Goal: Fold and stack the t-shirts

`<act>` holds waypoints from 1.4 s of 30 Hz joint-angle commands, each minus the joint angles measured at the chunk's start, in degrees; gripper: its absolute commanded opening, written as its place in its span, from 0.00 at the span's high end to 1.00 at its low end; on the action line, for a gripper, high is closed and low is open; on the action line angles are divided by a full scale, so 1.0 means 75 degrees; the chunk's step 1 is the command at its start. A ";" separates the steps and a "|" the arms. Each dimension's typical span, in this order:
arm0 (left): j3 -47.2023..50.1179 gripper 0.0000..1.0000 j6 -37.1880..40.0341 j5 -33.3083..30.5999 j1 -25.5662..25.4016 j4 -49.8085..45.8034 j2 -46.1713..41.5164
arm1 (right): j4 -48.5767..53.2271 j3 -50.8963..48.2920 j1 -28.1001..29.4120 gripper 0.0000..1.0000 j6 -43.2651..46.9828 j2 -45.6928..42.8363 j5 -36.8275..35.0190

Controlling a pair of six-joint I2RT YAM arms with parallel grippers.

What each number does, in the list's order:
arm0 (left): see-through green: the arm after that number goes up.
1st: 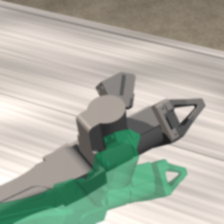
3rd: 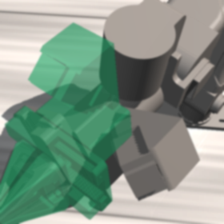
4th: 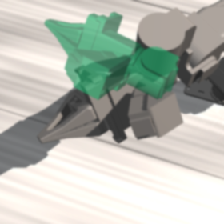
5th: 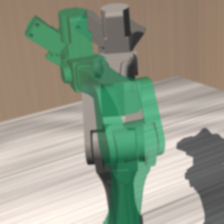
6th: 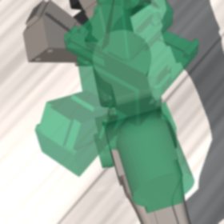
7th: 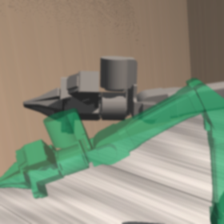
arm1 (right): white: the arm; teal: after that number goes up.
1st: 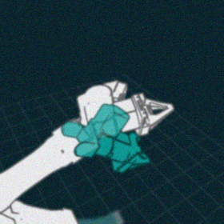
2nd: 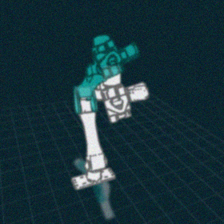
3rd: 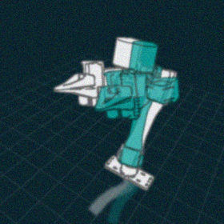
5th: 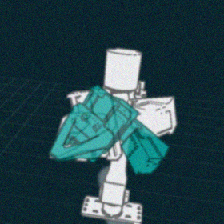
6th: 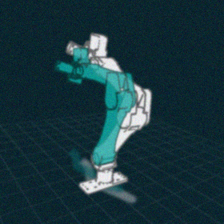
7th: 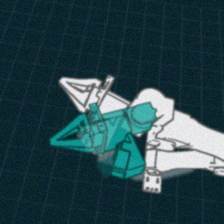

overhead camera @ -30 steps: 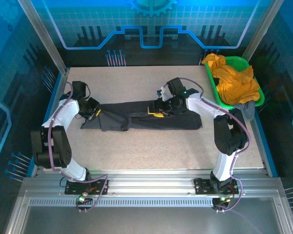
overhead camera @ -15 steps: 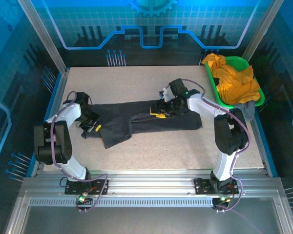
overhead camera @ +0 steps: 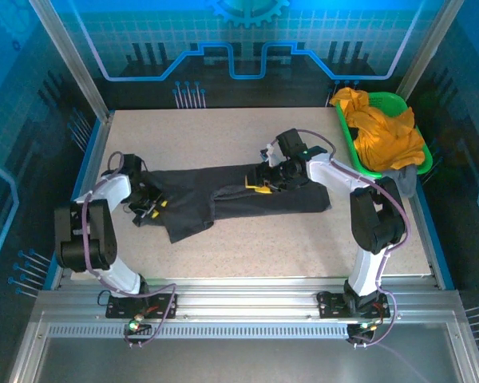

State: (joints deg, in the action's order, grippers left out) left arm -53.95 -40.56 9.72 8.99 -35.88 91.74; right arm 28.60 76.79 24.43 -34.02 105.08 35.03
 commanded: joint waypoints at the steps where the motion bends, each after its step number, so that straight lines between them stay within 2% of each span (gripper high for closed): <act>1: 0.0094 0.67 -0.0106 0.0314 -0.0045 0.0093 -0.0233 | 0.0007 -0.0104 -0.0032 0.50 0.0060 -0.0230 0.0177; 10: 0.0334 0.72 0.0061 0.0375 -0.0191 -0.0088 -0.0261 | 0.0030 0.0107 -0.0027 0.50 0.0071 -0.0098 0.0206; 18: 0.0385 1.00 0.0146 0.0399 -0.0215 -0.0120 -0.0359 | 0.0007 -0.0079 -0.0025 0.50 0.0087 -0.0172 0.0189; 34: -0.0133 1.00 0.0068 -0.0175 -0.0227 -0.0607 -0.0730 | 0.0059 0.0061 -0.0022 0.50 0.0124 -0.0068 0.0225; 35: -0.0071 0.96 0.0084 -0.0241 -0.0230 -0.0643 -0.0770 | 0.0060 0.0060 -0.0029 0.50 0.0124 -0.0076 0.0228; 37: 0.0092 0.79 0.0086 -0.0235 -0.0230 -0.0596 -0.0818 | 0.0054 0.0073 -0.0034 0.50 0.0130 -0.0056 0.0233; 40: 0.0296 0.69 0.0041 -0.0139 -0.0238 -0.0473 -0.0817 | 0.0043 0.0073 -0.0034 0.50 0.0121 -0.0030 0.0257; 42: 0.0360 0.66 0.0004 -0.0124 -0.0270 -0.0374 -0.0818 | 0.0042 0.0102 -0.0039 0.50 0.0130 0.0002 0.0275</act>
State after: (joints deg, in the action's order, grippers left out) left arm -52.75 -40.42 9.19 7.64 -38.04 86.80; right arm 28.58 76.71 24.43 -34.00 105.03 35.20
